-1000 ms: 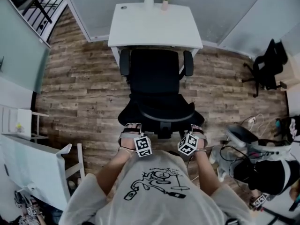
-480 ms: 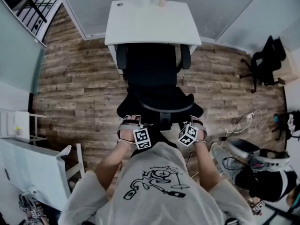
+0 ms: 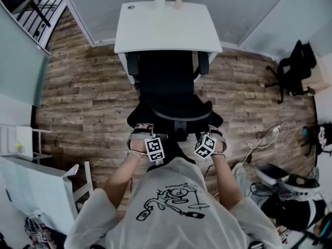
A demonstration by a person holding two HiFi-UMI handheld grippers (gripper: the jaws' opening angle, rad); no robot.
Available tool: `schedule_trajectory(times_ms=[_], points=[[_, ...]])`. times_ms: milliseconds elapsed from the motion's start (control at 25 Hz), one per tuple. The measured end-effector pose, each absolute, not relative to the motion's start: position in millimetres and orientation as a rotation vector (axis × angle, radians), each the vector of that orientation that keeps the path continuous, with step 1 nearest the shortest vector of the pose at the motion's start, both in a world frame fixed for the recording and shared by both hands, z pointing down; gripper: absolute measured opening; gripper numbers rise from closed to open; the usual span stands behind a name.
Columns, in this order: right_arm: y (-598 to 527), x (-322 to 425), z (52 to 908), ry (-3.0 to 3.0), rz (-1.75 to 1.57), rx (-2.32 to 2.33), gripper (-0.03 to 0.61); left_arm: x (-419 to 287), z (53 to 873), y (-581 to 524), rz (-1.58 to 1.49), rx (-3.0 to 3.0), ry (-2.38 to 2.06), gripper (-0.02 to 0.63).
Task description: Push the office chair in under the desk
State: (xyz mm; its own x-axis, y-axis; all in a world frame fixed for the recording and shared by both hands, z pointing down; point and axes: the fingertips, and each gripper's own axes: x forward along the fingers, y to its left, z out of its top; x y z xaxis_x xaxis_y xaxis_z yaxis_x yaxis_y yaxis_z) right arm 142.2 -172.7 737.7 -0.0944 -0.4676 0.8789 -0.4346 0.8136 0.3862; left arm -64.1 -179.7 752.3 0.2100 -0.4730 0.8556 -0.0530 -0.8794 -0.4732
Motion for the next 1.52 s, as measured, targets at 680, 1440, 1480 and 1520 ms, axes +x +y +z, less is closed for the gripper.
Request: schedule_trajectory(times_ms=[680, 1440, 1480, 1520], points=[[-224.1, 148.2, 736.6, -1.720, -0.070, 0.708, 0.179, -58.0, 751.6, -228.3, -1.727, -2.215, 0.462, 0.149], [-299.9, 153.7, 731.0, -1.727, -0.059, 0.677, 0.183, -51.5, 746.6, -295.9, -1.784, -2.217, 0.491, 0.149], [-303.5, 153.6, 730.9, -1.726, -0.055, 0.678, 0.183, -52.0, 746.5, -298.9, -1.787, -2.212, 0.492, 0.149], [-306.7, 153.0, 731.1, -1.724, -0.053, 0.677, 0.183, -52.9, 746.5, -301.6, -1.791, -2.207, 0.493, 0.149]])
